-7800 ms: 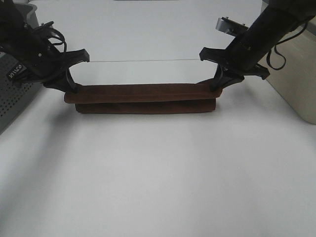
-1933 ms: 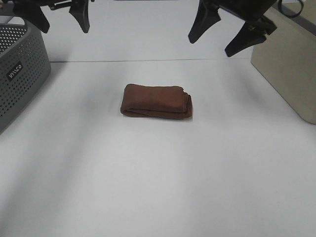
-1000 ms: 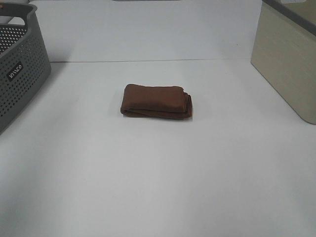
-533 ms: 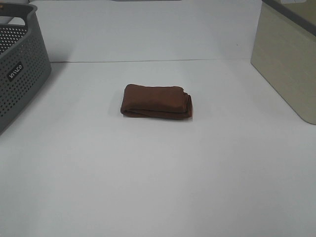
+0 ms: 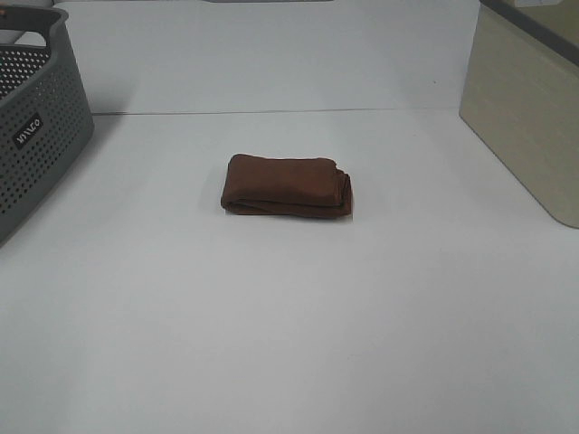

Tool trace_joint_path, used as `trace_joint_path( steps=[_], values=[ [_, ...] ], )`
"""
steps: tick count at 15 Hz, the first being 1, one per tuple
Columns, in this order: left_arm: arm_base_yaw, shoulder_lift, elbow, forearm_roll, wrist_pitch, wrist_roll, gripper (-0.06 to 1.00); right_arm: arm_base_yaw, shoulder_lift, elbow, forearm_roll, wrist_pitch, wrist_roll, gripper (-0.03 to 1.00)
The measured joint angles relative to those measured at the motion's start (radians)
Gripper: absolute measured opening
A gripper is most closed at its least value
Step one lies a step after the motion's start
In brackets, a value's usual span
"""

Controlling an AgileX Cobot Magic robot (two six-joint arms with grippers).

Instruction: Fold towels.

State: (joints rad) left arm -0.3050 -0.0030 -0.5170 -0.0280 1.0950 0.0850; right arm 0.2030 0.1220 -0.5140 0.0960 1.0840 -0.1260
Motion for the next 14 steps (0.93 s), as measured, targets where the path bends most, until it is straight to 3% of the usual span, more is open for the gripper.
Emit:
trace_joint_path(
  steps=[6, 10, 14],
  values=[
    [0.0, 0.0, 0.017, -0.046, -0.037, 0.072, 0.77, 0.0, 0.0, 0.008, -0.014, -0.014, -0.006, 0.89],
    [0.0, 0.0, 0.017, -0.099, -0.037, 0.073, 0.77, 0.0, 0.0, 0.008, -0.014, -0.014, -0.006, 0.89],
    [0.0, 0.0, 0.017, -0.099, -0.037, 0.073, 0.77, 0.0, 0.0, 0.008, -0.014, -0.014, -0.006, 0.89]
  ],
)
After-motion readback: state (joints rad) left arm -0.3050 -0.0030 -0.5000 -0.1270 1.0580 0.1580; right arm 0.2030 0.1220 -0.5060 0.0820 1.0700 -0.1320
